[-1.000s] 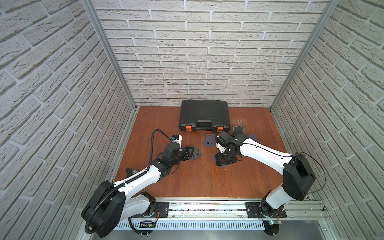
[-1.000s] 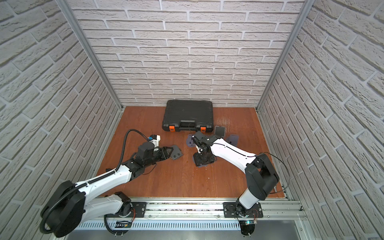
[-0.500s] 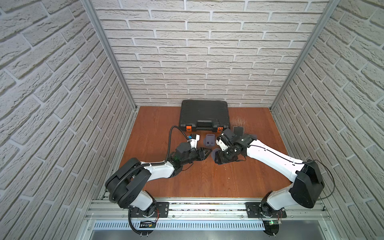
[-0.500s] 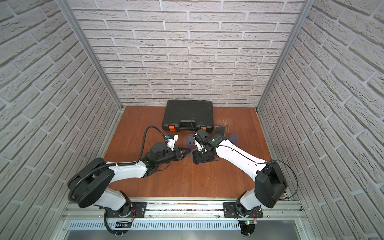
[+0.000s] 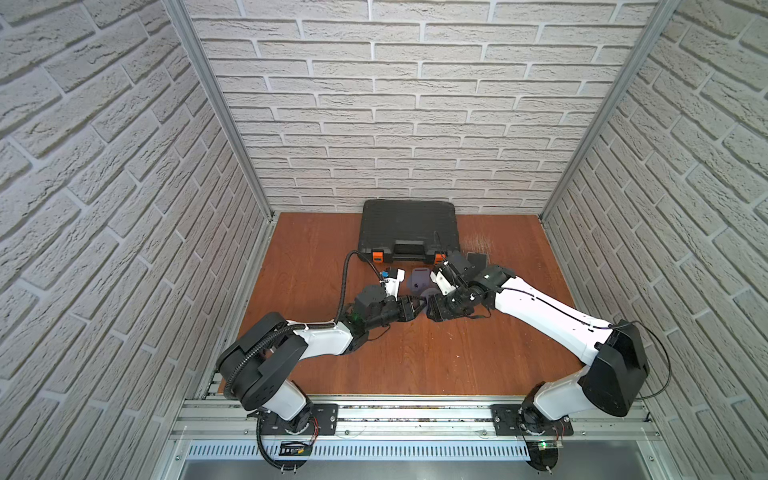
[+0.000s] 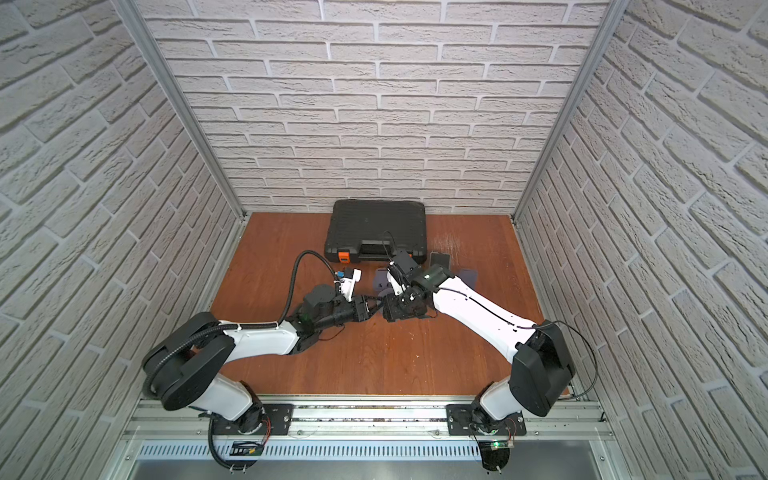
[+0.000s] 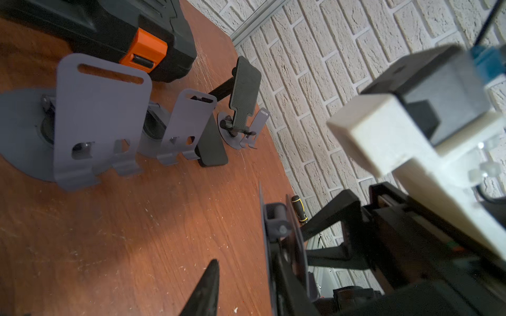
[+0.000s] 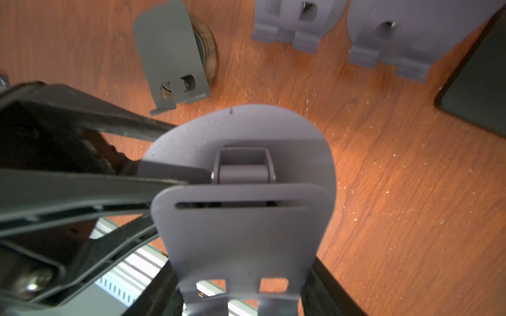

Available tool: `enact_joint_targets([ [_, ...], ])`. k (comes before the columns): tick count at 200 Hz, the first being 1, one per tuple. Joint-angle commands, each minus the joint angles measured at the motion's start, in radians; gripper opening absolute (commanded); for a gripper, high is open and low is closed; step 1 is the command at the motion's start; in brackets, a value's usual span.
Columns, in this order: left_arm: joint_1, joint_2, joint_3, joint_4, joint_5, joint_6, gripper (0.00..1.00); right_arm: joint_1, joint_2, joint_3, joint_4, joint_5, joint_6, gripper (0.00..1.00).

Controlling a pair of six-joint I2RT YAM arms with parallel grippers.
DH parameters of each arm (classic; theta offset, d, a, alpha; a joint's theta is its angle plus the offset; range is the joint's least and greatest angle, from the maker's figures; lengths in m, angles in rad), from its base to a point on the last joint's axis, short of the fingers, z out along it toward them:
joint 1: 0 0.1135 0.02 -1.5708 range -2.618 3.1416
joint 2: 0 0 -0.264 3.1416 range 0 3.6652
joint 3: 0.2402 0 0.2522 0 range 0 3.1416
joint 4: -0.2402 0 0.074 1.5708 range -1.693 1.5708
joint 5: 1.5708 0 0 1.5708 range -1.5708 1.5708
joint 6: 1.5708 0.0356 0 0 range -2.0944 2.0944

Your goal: Open the phone stand

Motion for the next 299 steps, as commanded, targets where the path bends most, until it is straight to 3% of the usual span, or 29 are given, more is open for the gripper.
enact_joint_targets([
  [1,-0.007,0.004,0.029,0.023,0.014,0.031,0.34,-0.002,-0.001,0.044,0.045,0.005,0.011,0.14],
  [54,-0.007,0.009,0.039,0.004,0.017,0.047,0.25,-0.005,0.024,0.074,0.064,-0.006,0.019,0.14],
  [104,-0.005,0.030,0.057,-0.009,-0.003,0.075,0.08,-0.006,0.036,0.084,0.085,-0.043,0.028,0.13],
  [144,-0.006,-0.032,0.108,-0.257,-0.126,0.231,0.01,-0.007,0.029,0.101,0.059,-0.090,0.010,0.13],
  [216,0.000,-0.143,0.172,-0.624,-0.360,0.492,0.00,-0.009,0.000,0.114,0.026,-0.156,-0.016,0.13],
  [299,0.008,-0.168,0.165,-0.670,-0.484,0.644,0.00,-0.011,-0.025,0.128,-0.055,-0.232,-0.080,0.13],
])
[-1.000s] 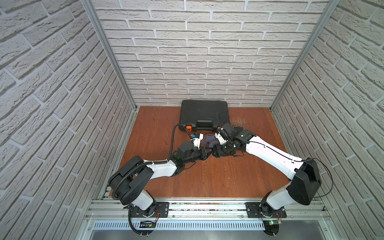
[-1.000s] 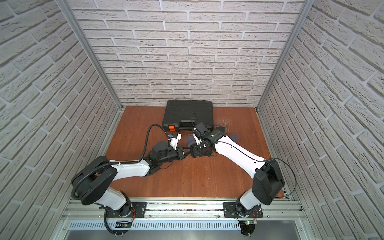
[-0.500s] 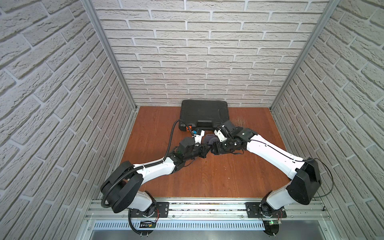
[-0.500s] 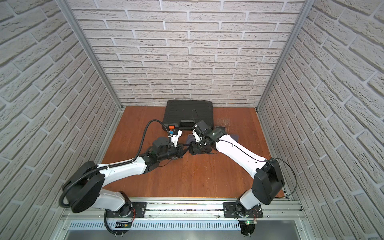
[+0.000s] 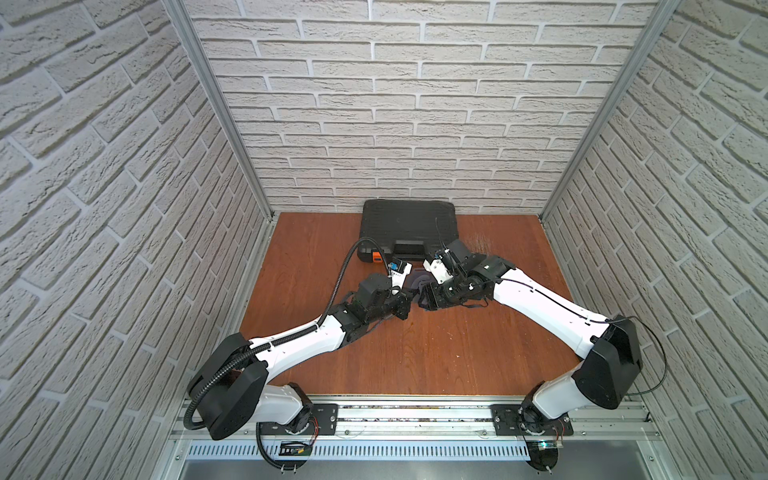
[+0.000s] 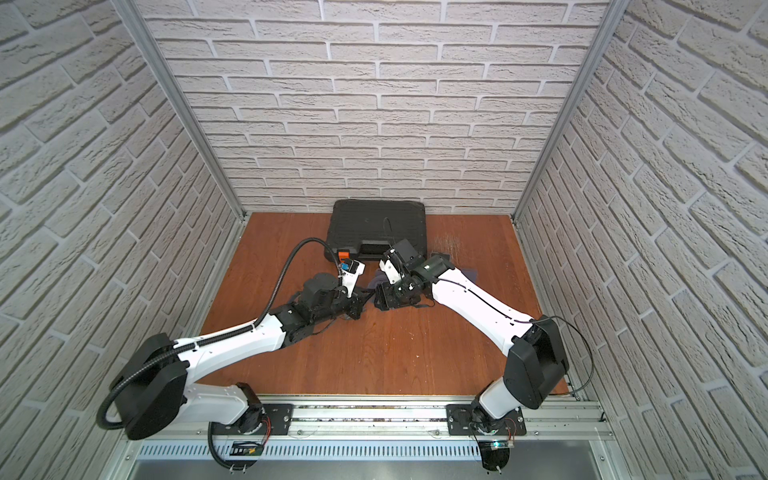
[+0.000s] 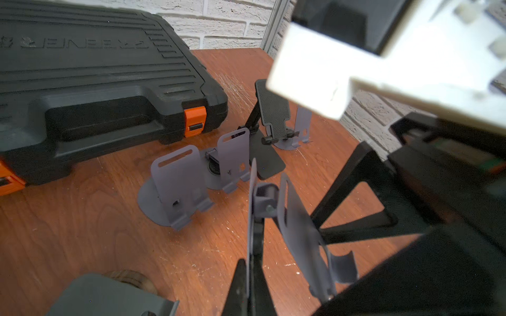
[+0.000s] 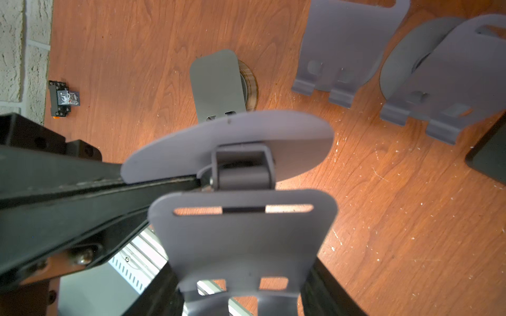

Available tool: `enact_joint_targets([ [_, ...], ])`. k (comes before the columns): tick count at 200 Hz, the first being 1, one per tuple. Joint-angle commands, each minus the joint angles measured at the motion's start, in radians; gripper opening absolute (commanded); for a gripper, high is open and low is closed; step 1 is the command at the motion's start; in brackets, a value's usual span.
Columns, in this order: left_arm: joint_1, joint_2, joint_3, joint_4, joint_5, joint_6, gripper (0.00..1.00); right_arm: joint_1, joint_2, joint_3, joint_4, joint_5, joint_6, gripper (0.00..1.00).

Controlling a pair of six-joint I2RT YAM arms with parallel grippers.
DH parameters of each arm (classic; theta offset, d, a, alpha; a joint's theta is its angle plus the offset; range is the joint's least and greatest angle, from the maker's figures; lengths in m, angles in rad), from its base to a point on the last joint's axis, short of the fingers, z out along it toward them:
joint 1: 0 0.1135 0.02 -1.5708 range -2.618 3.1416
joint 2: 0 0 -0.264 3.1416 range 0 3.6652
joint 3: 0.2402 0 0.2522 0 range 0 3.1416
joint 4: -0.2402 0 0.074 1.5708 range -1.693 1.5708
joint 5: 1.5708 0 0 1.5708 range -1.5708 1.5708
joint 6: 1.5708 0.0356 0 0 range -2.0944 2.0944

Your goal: Open the phone stand

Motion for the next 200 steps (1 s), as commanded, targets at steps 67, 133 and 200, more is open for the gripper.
enact_joint_targets([
  [67,0.030,0.008,-0.014,-0.112,-0.206,0.116,0.00,0.016,-0.062,0.064,-0.136,-0.134,-0.076,0.13],
  [133,0.031,0.004,-0.089,0.217,0.046,-0.130,0.20,0.015,-0.044,0.057,-0.069,-0.134,-0.067,0.12],
  [200,0.034,0.051,-0.162,0.497,0.128,-0.250,0.33,0.016,-0.032,0.054,-0.054,-0.137,-0.067,0.12],
])
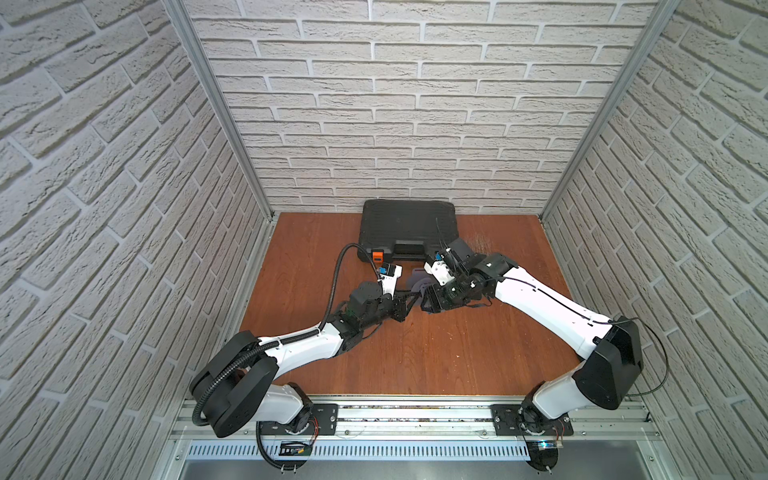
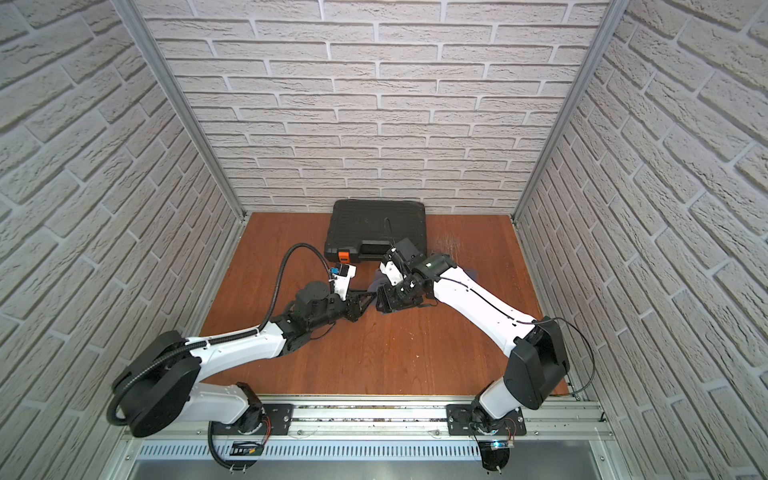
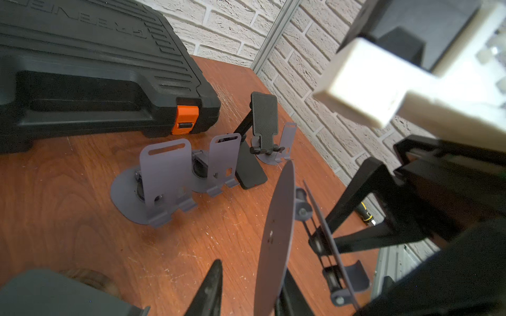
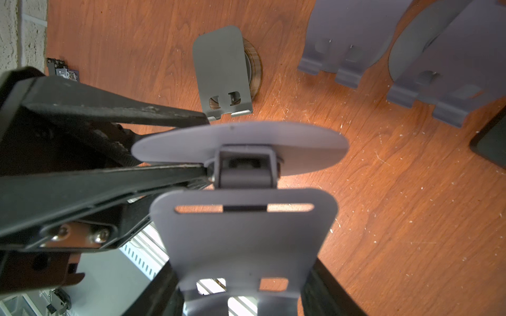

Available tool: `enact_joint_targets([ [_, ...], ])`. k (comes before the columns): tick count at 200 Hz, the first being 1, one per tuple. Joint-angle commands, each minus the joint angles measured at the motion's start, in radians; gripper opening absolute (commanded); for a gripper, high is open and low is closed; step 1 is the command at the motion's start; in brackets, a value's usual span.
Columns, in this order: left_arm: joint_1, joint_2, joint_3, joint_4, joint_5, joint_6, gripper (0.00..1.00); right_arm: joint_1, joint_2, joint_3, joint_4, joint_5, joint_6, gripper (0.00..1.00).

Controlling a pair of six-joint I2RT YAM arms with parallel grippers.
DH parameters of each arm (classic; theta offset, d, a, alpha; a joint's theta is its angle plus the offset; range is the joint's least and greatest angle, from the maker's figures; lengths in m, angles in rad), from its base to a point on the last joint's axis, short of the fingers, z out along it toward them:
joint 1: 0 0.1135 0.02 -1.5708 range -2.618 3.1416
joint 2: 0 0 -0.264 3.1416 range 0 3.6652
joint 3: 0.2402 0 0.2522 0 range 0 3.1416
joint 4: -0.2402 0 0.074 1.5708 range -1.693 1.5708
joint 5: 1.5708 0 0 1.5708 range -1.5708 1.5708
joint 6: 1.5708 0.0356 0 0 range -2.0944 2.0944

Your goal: Open the phone stand

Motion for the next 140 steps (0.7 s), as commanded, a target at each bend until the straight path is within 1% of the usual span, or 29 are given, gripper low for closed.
enact_joint_targets([
  [1,0.007,0.026,-0.010,0.180,0.033,-0.046,0.33,0.021,-0.030,0.026,0.027,-0.109,-0.020,0.12],
  [39,0.007,0.045,-0.013,0.231,0.061,-0.064,0.33,0.021,-0.030,0.024,0.029,-0.105,-0.018,0.12],
  [81,0.007,0.067,-0.007,0.243,0.095,-0.074,0.33,0.021,-0.021,0.030,0.038,-0.103,-0.016,0.12],
  [101,0.007,0.076,-0.007,0.244,0.095,-0.075,0.30,0.020,-0.020,0.035,0.042,-0.106,-0.014,0.12],
  [121,0.007,0.084,-0.007,0.247,0.099,-0.078,0.25,0.020,-0.017,0.039,0.042,-0.104,-0.014,0.11],
  [140,0.005,0.090,-0.006,0.252,0.108,-0.083,0.24,0.017,-0.017,0.041,0.041,-0.094,-0.011,0.11],
])
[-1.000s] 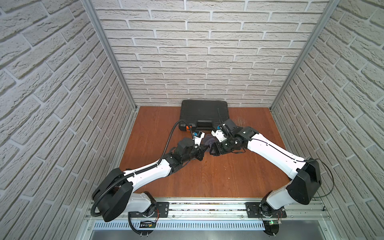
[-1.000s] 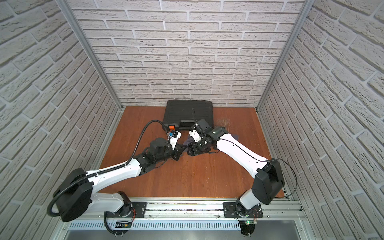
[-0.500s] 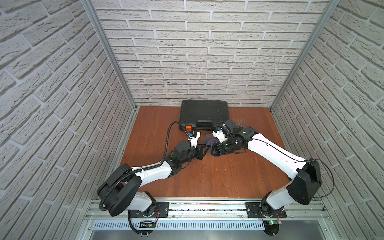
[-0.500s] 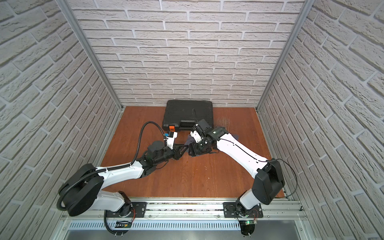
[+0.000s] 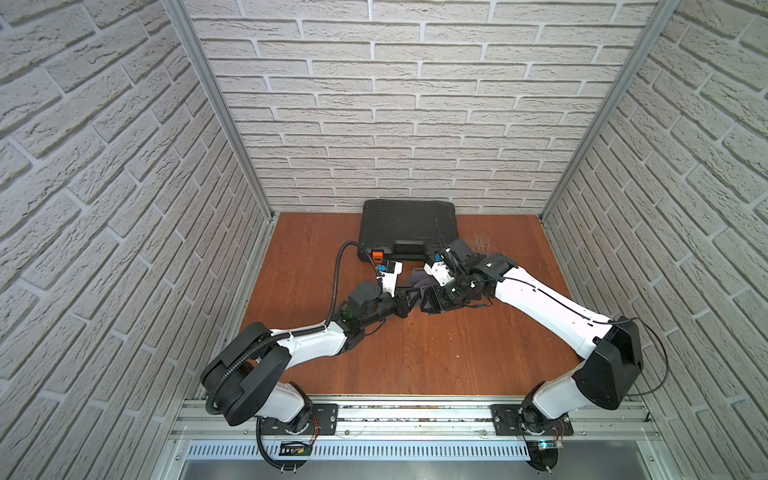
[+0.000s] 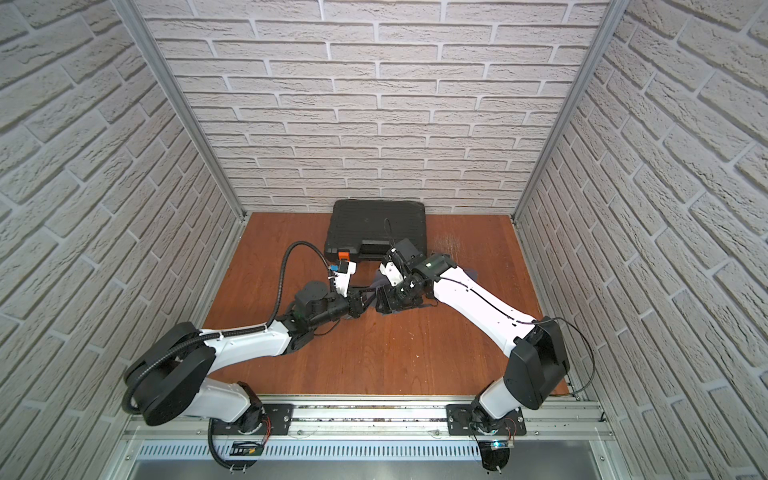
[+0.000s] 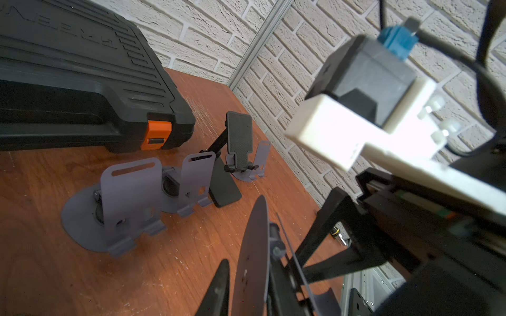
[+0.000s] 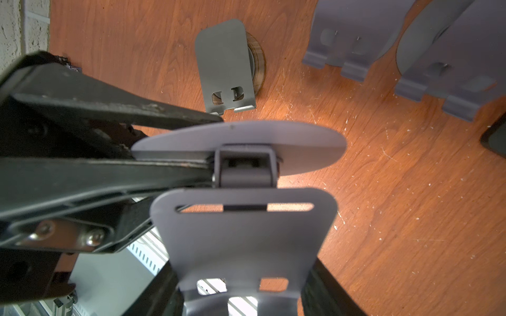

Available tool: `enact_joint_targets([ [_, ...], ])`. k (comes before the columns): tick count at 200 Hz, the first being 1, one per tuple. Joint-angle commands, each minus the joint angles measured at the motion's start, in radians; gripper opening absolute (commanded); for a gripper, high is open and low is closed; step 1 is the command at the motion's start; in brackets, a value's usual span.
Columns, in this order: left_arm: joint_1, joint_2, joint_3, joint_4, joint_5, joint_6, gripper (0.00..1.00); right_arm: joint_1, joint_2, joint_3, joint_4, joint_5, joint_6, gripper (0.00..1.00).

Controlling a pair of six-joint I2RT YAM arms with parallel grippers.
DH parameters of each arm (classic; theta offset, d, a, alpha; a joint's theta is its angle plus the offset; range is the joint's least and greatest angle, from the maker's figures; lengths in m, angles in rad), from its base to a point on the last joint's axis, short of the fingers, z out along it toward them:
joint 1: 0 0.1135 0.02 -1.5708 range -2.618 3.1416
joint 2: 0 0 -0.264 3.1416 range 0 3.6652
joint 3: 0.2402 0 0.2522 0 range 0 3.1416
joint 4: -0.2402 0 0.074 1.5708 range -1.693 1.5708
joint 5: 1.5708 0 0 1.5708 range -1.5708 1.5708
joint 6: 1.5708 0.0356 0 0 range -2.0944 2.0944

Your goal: Open the phone stand

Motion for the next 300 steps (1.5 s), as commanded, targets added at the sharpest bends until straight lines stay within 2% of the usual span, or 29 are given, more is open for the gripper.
enact_joint_targets([
  [1,-0.002,0.022,0.005,0.059,0.020,0.000,0.24,0.017,-0.016,0.041,0.049,-0.076,-0.015,0.11],
  [38,-0.002,0.013,0.001,0.044,0.028,0.000,0.30,0.000,-0.029,0.044,0.060,-0.064,-0.005,0.11],
  [77,-0.001,0.000,-0.007,0.028,0.024,0.007,0.31,-0.014,-0.022,0.053,0.071,-0.079,-0.001,0.11],
  [154,0.007,0.000,0.005,0.061,-0.001,0.007,0.12,-0.014,-0.009,0.055,0.064,-0.098,-0.007,0.12],
  [190,0.015,0.001,0.005,0.075,-0.001,0.004,0.05,-0.014,-0.004,0.054,0.060,-0.095,-0.007,0.16],
  [208,0.020,0.001,0.002,0.090,-0.007,-0.005,0.02,-0.013,0.003,0.054,0.061,-0.095,-0.009,0.22],
  [241,0.030,0.011,0.006,0.120,-0.008,-0.017,0.00,-0.004,0.011,0.065,0.065,-0.080,-0.006,0.42],
  [279,0.037,0.031,0.021,0.143,0.004,-0.028,0.00,0.000,-0.002,0.071,0.090,-0.044,0.017,0.58],
  [283,0.037,0.034,0.022,0.146,0.005,-0.029,0.00,0.000,-0.005,0.072,0.093,-0.040,0.021,0.63],
  [300,0.038,0.042,0.024,0.160,0.015,-0.038,0.00,0.000,-0.008,0.079,0.099,-0.029,0.030,0.66],
])
